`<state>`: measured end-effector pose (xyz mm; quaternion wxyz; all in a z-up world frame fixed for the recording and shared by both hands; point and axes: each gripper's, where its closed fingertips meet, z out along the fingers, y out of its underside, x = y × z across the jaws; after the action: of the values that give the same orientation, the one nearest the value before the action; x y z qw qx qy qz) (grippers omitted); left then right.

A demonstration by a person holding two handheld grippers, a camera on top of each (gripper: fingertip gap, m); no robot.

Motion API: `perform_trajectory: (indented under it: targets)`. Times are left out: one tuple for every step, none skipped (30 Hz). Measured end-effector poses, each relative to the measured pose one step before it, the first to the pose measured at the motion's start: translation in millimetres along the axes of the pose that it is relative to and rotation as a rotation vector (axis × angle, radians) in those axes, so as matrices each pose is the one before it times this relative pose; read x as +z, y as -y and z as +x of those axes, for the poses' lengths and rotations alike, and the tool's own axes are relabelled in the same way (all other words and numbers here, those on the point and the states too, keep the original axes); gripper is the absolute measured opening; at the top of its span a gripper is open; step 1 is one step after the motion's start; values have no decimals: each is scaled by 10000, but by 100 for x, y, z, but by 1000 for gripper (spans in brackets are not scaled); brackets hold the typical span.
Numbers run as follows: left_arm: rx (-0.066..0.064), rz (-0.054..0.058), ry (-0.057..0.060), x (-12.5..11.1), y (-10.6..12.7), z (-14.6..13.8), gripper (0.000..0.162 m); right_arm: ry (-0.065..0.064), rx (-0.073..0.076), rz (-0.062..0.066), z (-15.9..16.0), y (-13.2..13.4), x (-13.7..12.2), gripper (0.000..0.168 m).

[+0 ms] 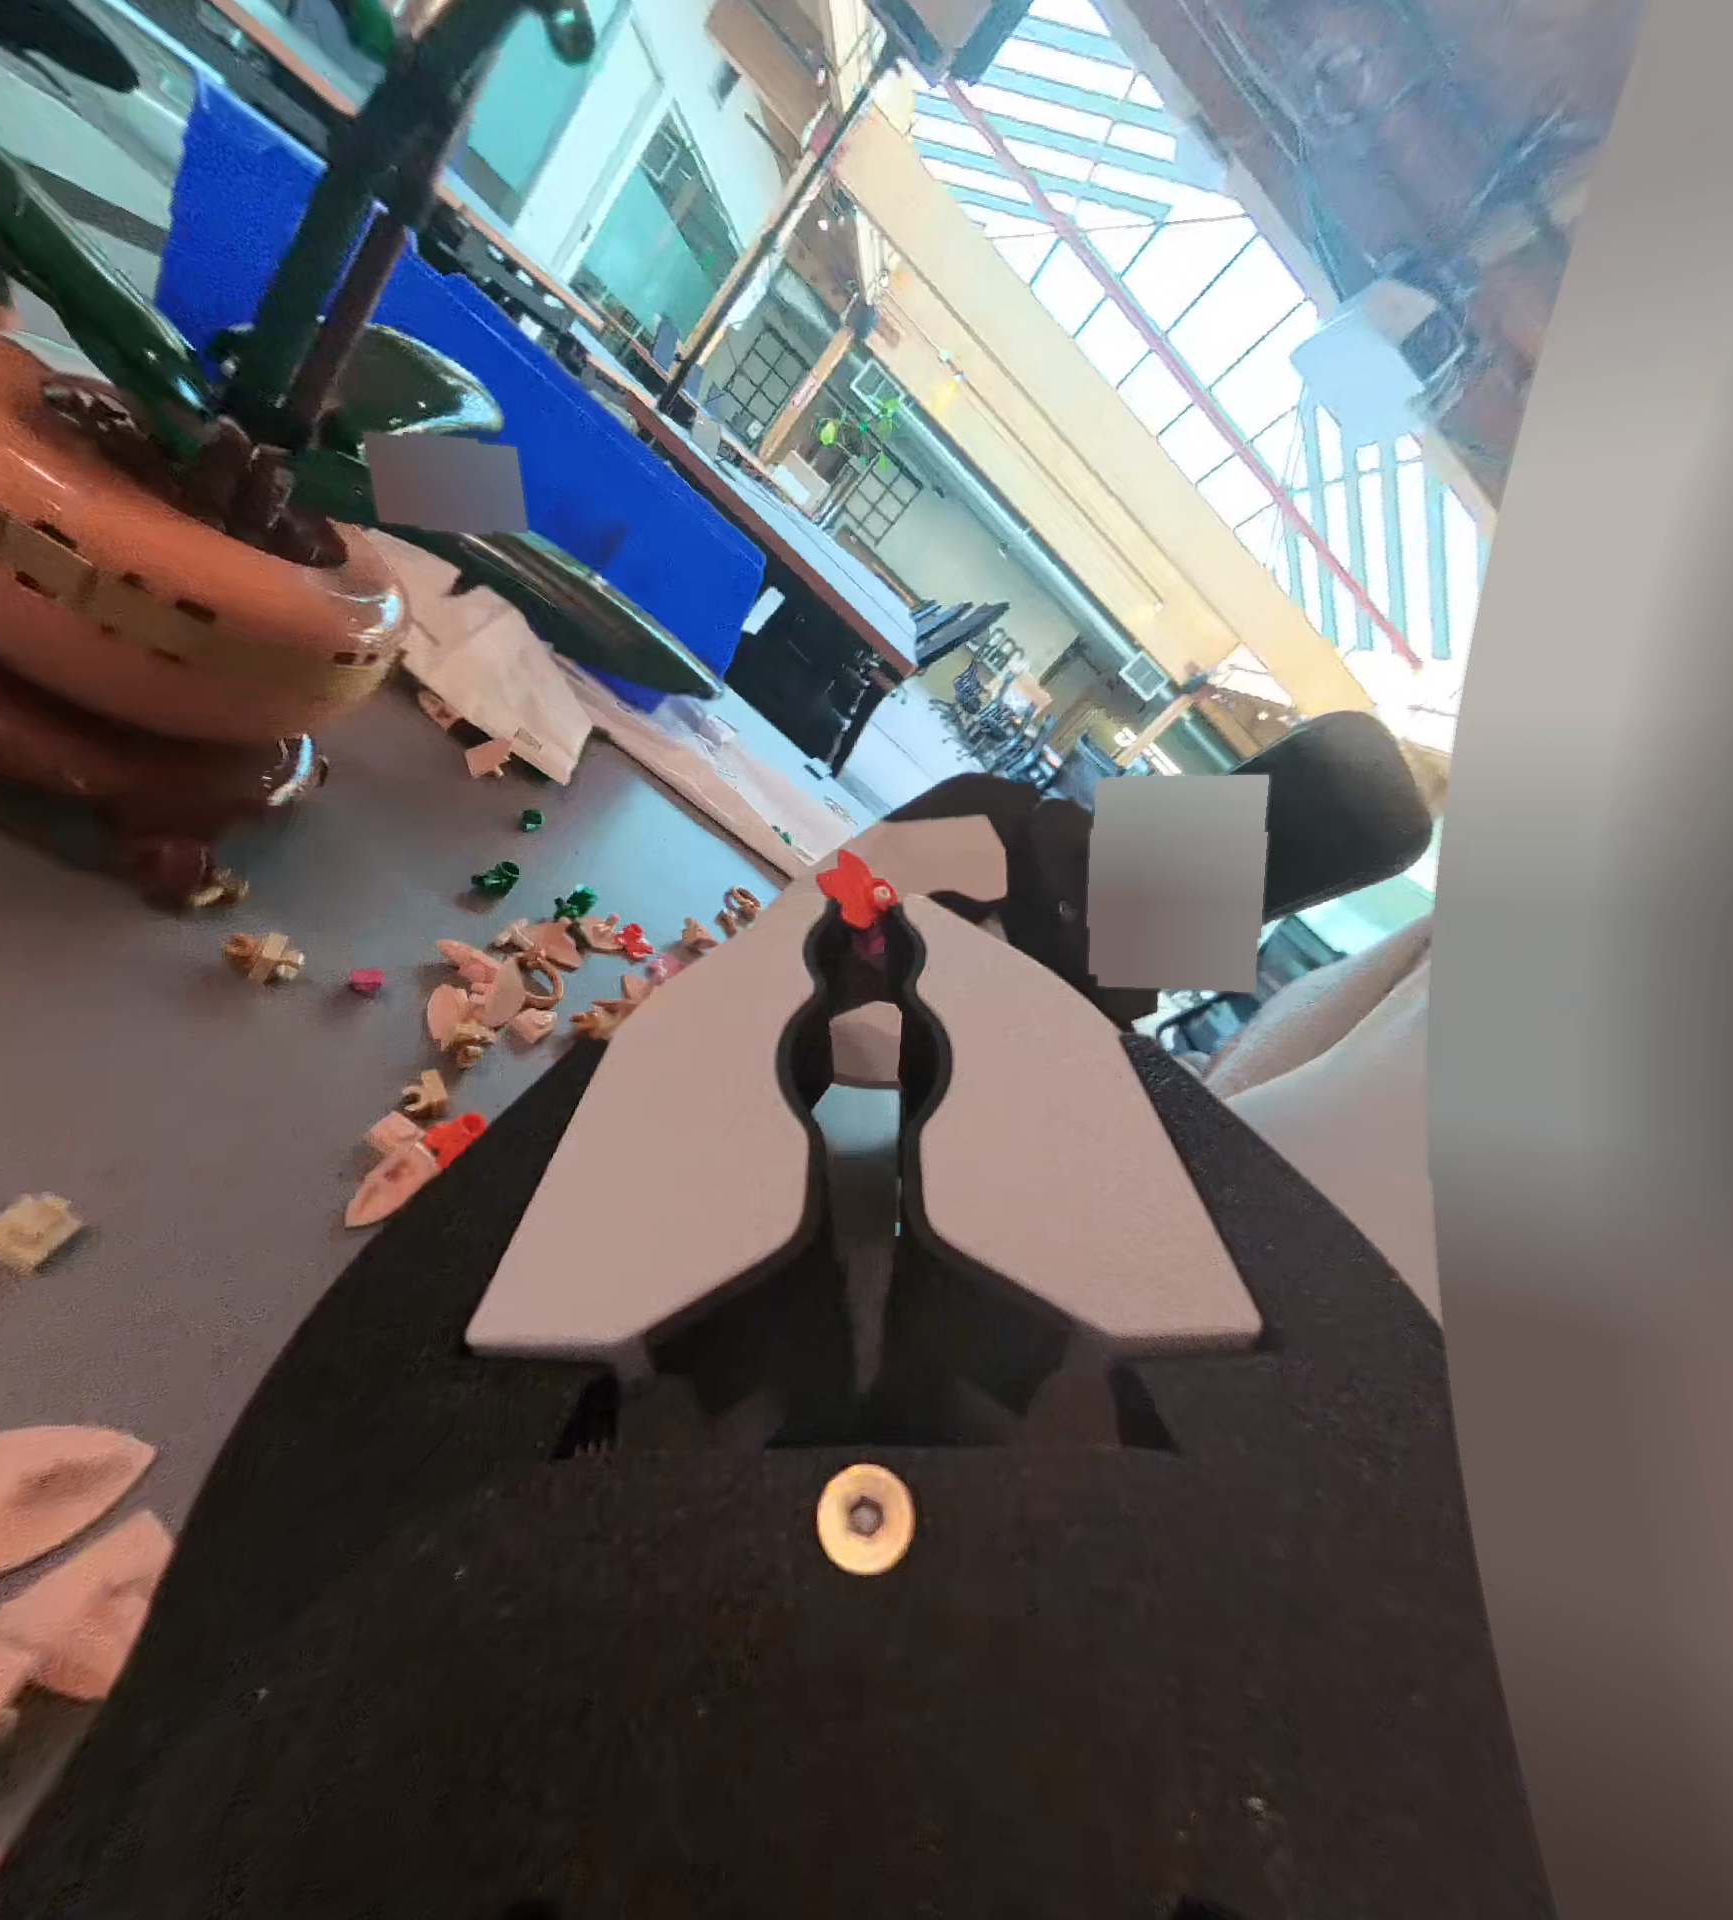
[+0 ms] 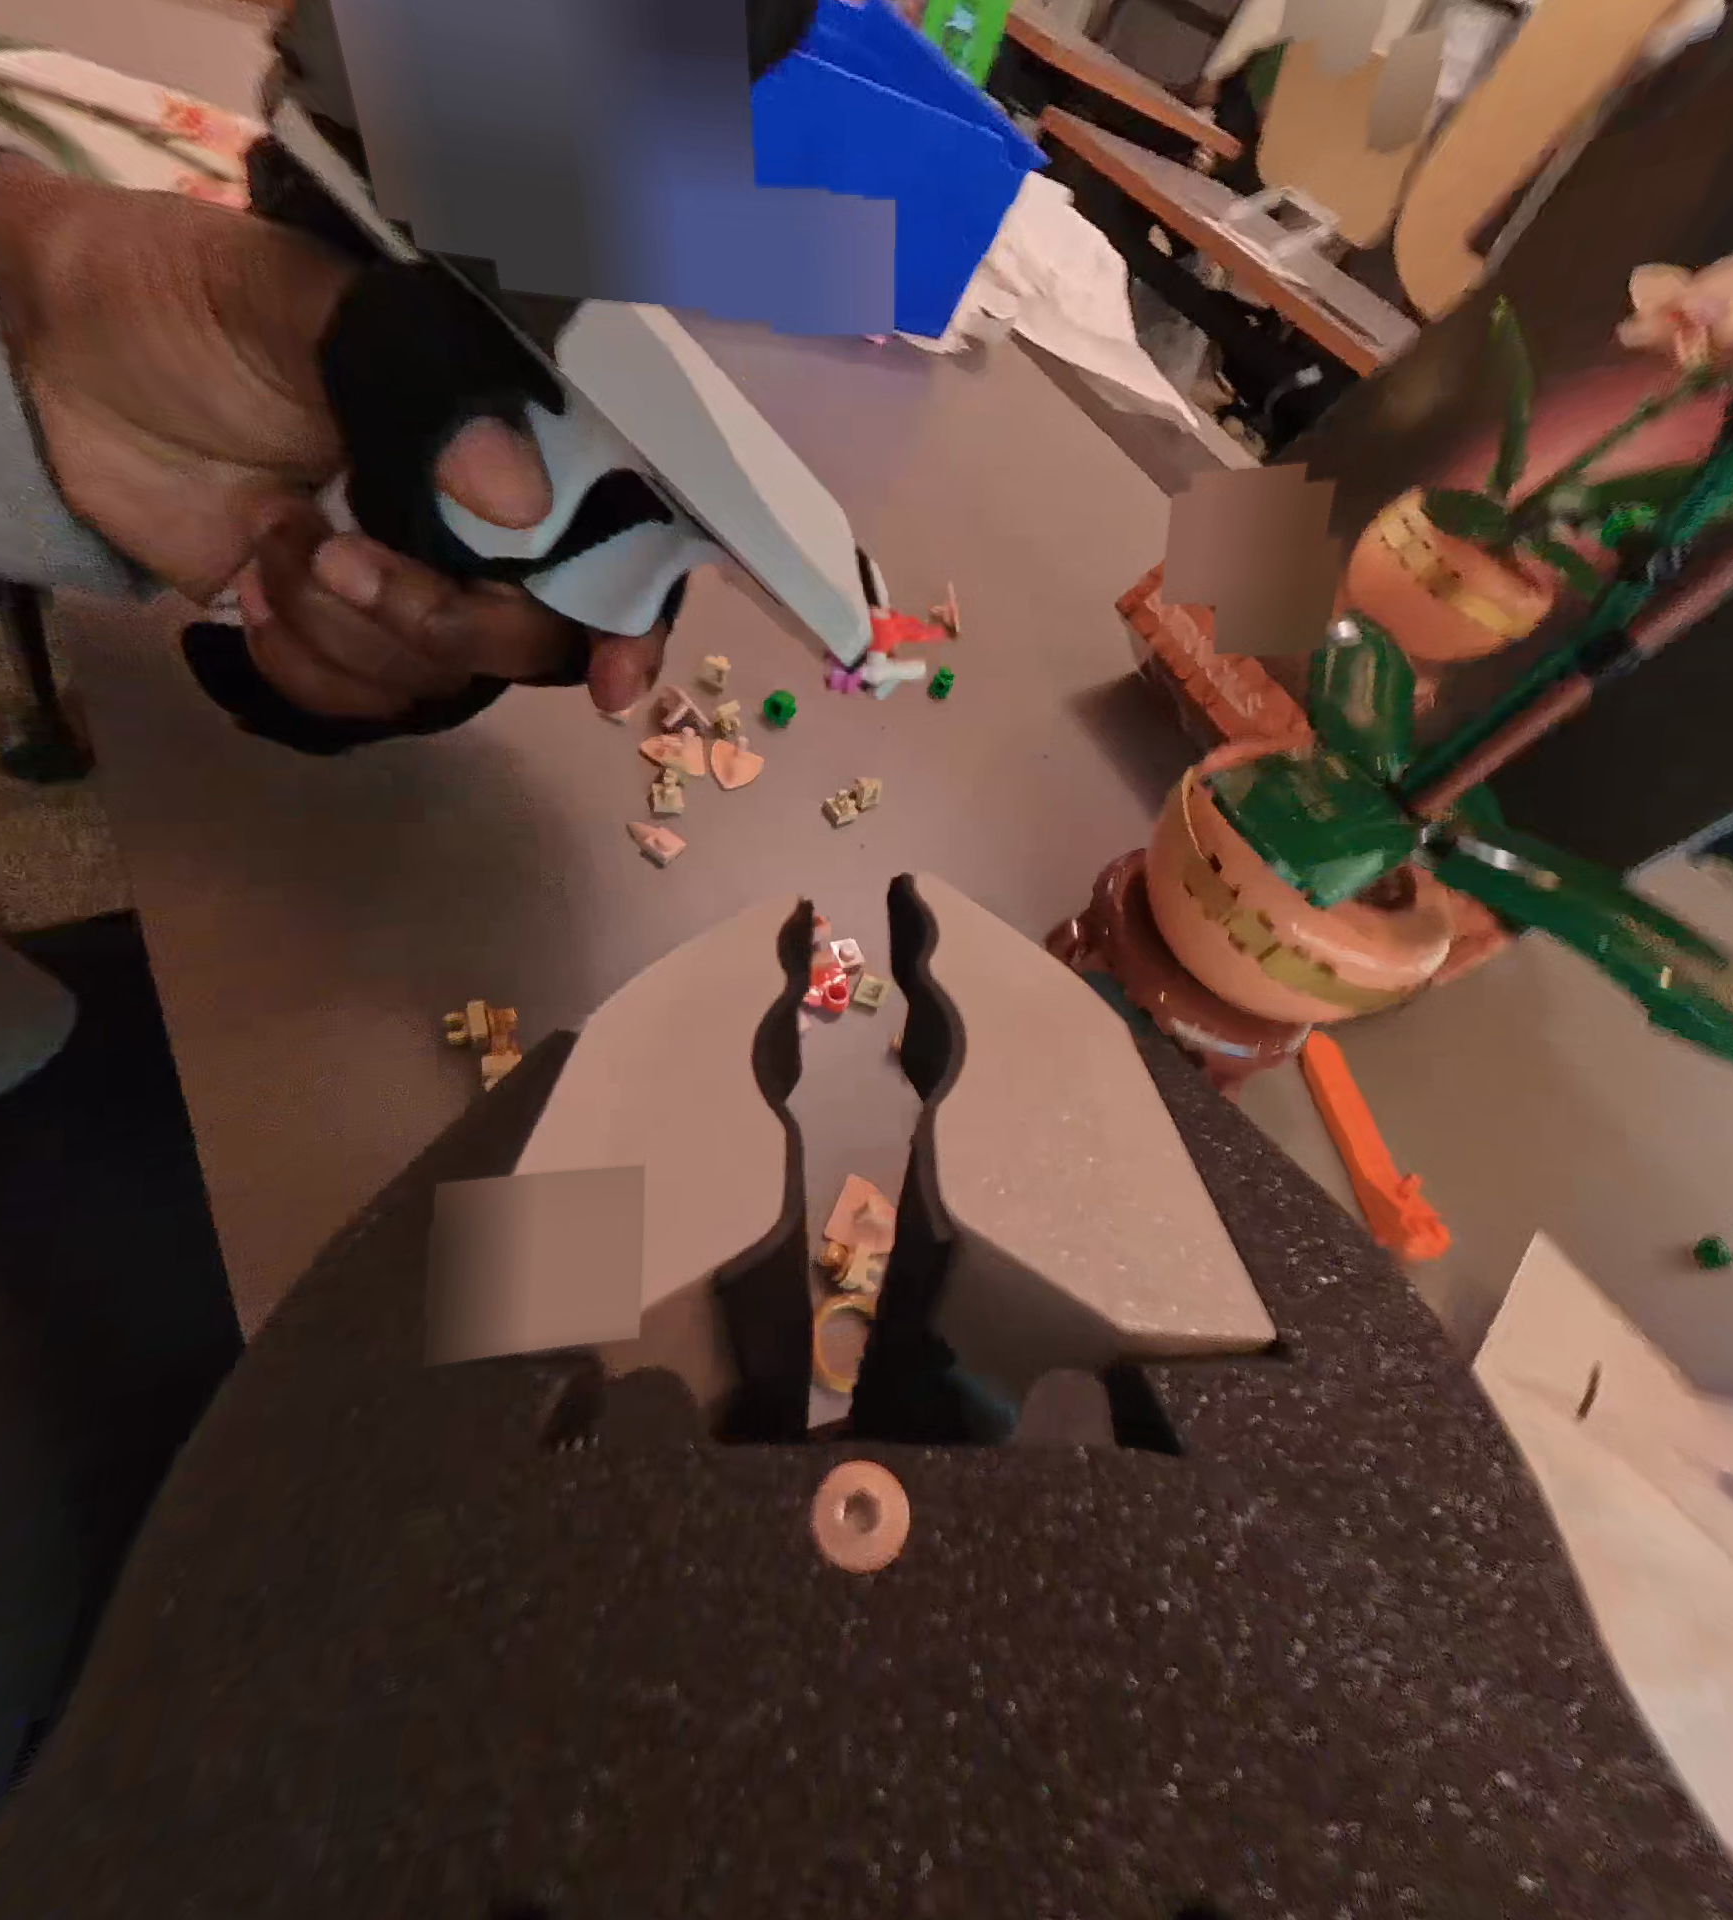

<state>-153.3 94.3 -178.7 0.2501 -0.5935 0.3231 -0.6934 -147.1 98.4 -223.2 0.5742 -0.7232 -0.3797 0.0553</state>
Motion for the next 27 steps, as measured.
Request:
perform_trajectory:
  targets:
    - [-194,48,-176,-105,-33,208,7,329,-690,163,-370,577,-110,18]
    - [-250,73,-224,-40,121,284,7,80,-581,-14,15,451,-33,21]
    - [-193,62,-171,-21,131,220,7,229,-484,-151,-97,300,71,28]
    - [-116,-28,-200,-8,25,239,7,376,-404,-134,-248,260,75,29]
    - [-99,-61,-176,-7,-30,174,7,90,-243,-9,164,328,-16,30]
    - [-116,-104,-102,3,-132,85,7,10,-336,110,286,339,-81,29]
    - [-134,-136,-50,20,-191,24,7,-217,-430,139,518,327,-184,25]
    - [-157,-74,-21,33,-132,-79,7,-199,-420,67,449,221,-134,25]
    - [-174,-17,-75,-3,-60,24,7,34,-382,14,53,165,-70,22]
    - [-177,-3,-125,9,-35,141,7,57,-343,26,-93,193,-18,21]
    - [-149,-10,-101,40,-42,108,7,53,-380,83,-181,213,-15,18]
    - [-81,-20,-49,47,-53,39,7,-75,-302,-34,7,43,37,16]
    - [-52,-32,-19,-1,-59,-7,7,-51,-263,-55,54,-33,18,15]
    - [-127,-23,-92,9,-40,58,7,-69,-173,108,96,145,-46,13]
    - [-228,27,-168,10,25,162,7,-95,-73,179,140,210,-87,13]
    - [-225,30,-128,49,43,102,7,-31,-58,119,33,124,-55,13]
    - [-75,-5,-62,41,-20,44,7,25,-128,24,-57,29,-43,15]
    - [-16,-12,-17,47,6,17,7,-92,-200,6,76,17,-52,15]
    - [-35,-11,17,29,39,7,7,-46,-166,-36,7,-33,-12,16]
    - [45,-16,27,24,60,5,7,35,-36,-61,-79,-60,37,19]
    - [63,-45,71,55,13,-72,7,29,56,-87,-41,-94,67,23]
    - [54,-48,94,83,-27,-114,7,15,49,-38,-20,-39,46,24]
    - [70,5,26,51,30,2,7,-82,150,45,135,31,-2,24]
    - [53,-8,29,34,8,-11,7,-19,228,-9,74,-32,-2,21]
    - [68,-50,57,47,-81,-41,7,103,55,-96,-24,-137,-54,14]
    - [41,-13,25,58,-57,30,7,16,18,-11,-7,-16,-42,12]
    - [-21,59,-21,77,65,81,7,-135,-27,35,76,49,-30,13]
